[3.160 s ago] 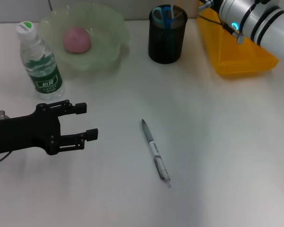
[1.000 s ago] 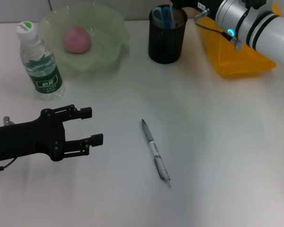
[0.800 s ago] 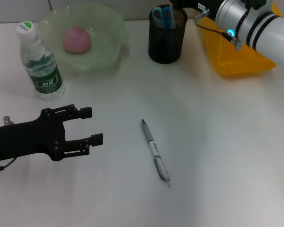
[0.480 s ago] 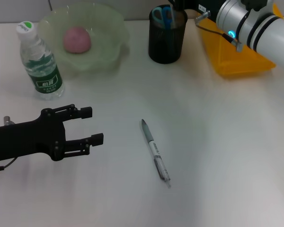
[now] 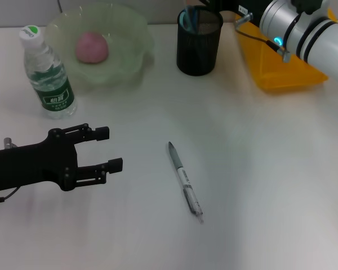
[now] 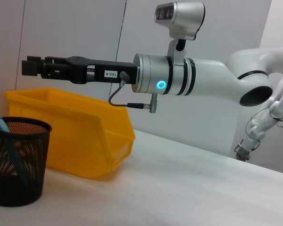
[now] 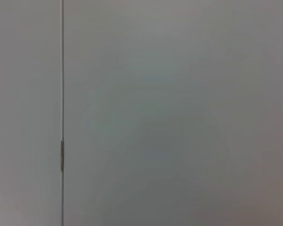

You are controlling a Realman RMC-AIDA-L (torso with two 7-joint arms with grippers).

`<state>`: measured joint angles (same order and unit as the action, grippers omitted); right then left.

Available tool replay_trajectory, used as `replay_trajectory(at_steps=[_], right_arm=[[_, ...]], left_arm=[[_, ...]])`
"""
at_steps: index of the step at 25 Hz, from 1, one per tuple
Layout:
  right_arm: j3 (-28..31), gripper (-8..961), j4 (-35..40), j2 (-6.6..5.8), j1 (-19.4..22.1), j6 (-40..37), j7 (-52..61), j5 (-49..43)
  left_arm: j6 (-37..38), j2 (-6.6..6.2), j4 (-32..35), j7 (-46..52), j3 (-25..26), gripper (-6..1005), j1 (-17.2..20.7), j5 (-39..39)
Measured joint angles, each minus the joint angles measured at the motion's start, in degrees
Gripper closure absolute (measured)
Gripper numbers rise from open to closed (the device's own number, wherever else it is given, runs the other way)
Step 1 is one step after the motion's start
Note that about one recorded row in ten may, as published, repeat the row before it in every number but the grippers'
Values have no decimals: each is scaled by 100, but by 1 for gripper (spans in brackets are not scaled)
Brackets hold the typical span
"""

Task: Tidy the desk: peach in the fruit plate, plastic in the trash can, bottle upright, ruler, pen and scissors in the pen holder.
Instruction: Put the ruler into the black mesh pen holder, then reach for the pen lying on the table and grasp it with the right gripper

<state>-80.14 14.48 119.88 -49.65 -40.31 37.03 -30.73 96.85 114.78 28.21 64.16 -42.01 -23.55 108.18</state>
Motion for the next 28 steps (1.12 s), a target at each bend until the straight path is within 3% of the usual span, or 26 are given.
replay_trajectory(at_steps=[7, 12, 16, 22, 28], right_arm=[[21, 367, 513, -31, 406, -284, 557, 6], [-8, 369, 1289, -80, 1071, -999, 1141, -122], [78, 370, 2057, -132, 1639, -1569, 1835, -853], [696, 371, 2807, -395, 1948, -2520, 3498, -2699], [1916, 372, 2929, -749, 1423, -4022, 5135, -5148]], left_arm=[[0, 0, 7, -10, 0, 216, -14, 0], [-10, 0, 17, -14, 0, 216, -32, 1], [-36, 28, 63, -33, -6, 216, -53, 14], [-138, 106, 87, -196, 1, 216, -56, 7], [-186, 224, 241, -187, -1, 216, -55, 3]])
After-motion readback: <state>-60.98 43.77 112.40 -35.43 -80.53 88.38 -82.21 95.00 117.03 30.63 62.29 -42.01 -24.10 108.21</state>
